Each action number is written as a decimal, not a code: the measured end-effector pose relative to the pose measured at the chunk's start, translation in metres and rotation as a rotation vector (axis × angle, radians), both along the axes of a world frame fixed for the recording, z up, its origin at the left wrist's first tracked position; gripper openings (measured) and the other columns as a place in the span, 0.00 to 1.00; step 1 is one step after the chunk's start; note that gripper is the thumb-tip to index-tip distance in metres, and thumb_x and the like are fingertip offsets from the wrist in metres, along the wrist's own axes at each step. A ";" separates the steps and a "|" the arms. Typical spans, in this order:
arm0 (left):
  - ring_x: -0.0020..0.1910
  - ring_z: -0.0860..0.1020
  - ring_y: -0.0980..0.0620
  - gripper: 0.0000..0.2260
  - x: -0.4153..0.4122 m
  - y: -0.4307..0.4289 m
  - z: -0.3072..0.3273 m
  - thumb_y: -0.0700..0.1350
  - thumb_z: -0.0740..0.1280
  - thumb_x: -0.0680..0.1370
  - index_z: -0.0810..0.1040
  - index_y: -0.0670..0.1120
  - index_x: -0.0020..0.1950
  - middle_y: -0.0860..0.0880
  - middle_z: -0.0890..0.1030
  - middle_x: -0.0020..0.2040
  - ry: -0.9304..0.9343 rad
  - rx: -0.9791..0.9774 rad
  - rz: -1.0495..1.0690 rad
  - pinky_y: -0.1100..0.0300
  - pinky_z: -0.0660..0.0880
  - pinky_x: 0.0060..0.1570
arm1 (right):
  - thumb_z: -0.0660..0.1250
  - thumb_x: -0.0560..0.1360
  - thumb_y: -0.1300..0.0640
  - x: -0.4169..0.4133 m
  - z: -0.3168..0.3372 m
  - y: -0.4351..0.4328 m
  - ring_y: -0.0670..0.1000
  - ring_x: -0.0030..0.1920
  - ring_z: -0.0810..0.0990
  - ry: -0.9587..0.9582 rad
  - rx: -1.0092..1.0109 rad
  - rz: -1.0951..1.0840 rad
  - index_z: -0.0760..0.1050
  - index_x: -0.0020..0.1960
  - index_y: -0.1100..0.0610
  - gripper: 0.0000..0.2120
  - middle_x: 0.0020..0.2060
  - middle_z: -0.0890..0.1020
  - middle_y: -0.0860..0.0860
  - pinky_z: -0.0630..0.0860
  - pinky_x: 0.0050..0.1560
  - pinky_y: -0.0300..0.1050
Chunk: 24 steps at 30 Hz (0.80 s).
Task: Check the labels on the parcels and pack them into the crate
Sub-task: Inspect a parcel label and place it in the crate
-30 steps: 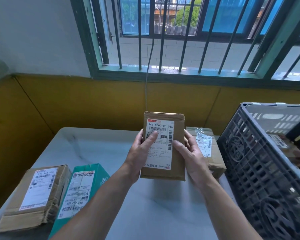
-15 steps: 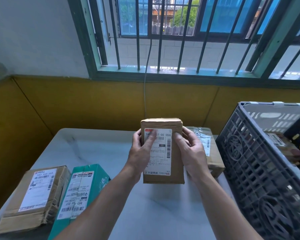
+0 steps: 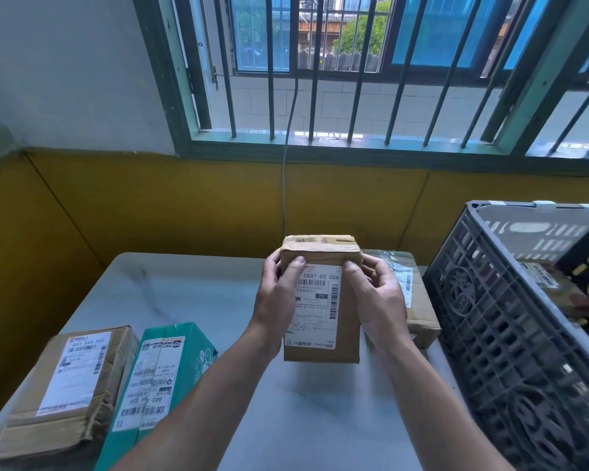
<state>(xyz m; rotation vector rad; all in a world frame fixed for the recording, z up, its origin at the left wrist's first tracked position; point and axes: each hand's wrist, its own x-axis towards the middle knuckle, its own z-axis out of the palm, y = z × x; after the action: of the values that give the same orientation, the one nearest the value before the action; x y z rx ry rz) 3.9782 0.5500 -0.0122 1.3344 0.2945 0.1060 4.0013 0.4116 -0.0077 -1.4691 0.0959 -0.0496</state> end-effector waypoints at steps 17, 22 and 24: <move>0.62 0.81 0.45 0.24 -0.002 0.001 0.009 0.50 0.65 0.81 0.66 0.55 0.77 0.44 0.79 0.68 -0.027 -0.022 0.022 0.46 0.81 0.60 | 0.70 0.78 0.54 0.000 0.000 0.003 0.51 0.57 0.82 0.022 -0.077 -0.001 0.76 0.60 0.55 0.12 0.53 0.83 0.51 0.78 0.60 0.48; 0.66 0.78 0.42 0.20 -0.003 0.003 0.010 0.44 0.62 0.85 0.67 0.55 0.77 0.42 0.74 0.71 -0.018 -0.004 0.031 0.42 0.78 0.63 | 0.67 0.79 0.60 0.001 0.001 0.004 0.53 0.59 0.82 0.045 -0.043 0.053 0.75 0.69 0.57 0.18 0.57 0.84 0.54 0.79 0.61 0.50; 0.62 0.80 0.42 0.21 -0.004 0.003 0.010 0.44 0.64 0.83 0.66 0.55 0.75 0.42 0.78 0.67 -0.034 -0.016 0.030 0.45 0.81 0.58 | 0.67 0.79 0.60 0.001 0.002 0.005 0.54 0.61 0.81 0.049 -0.046 0.047 0.75 0.68 0.57 0.17 0.59 0.83 0.55 0.78 0.64 0.53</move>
<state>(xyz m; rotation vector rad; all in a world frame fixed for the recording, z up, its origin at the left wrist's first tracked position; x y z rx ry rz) 3.9741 0.5535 -0.0021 1.3115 0.2858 0.1508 4.0026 0.4163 -0.0060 -1.5187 0.1008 0.0223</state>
